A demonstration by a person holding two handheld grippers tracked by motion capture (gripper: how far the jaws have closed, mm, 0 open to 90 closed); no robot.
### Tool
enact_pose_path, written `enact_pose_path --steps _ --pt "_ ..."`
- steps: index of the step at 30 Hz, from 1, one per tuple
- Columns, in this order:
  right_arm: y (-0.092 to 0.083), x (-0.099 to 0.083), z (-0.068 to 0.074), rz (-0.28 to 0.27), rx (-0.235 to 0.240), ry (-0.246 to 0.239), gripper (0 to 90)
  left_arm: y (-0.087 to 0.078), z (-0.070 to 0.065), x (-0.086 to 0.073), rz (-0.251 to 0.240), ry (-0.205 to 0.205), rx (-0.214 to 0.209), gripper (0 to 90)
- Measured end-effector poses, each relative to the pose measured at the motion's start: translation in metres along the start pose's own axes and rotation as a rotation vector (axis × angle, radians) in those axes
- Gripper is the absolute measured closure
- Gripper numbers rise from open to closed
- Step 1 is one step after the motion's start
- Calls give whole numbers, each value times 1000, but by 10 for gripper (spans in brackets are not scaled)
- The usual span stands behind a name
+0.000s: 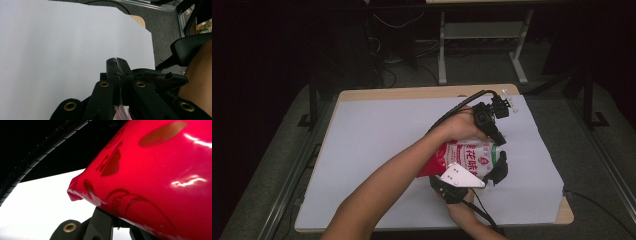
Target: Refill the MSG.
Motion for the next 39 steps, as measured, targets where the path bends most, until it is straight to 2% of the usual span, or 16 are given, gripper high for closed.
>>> enact_pose_path --steps 39 --pt "-1 2 0 -9 4 -1 900 3 1 0 20 -6 7 898"
Point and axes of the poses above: each handheld gripper's, and its own axes: y roughly forward along the jaws, x roughly out of its top, z roughly to its left, the point moved 9 cm from there along y, roughly forward along the jaws, and after that the axes turned 14 degrees about z, right-handed, at the moved point
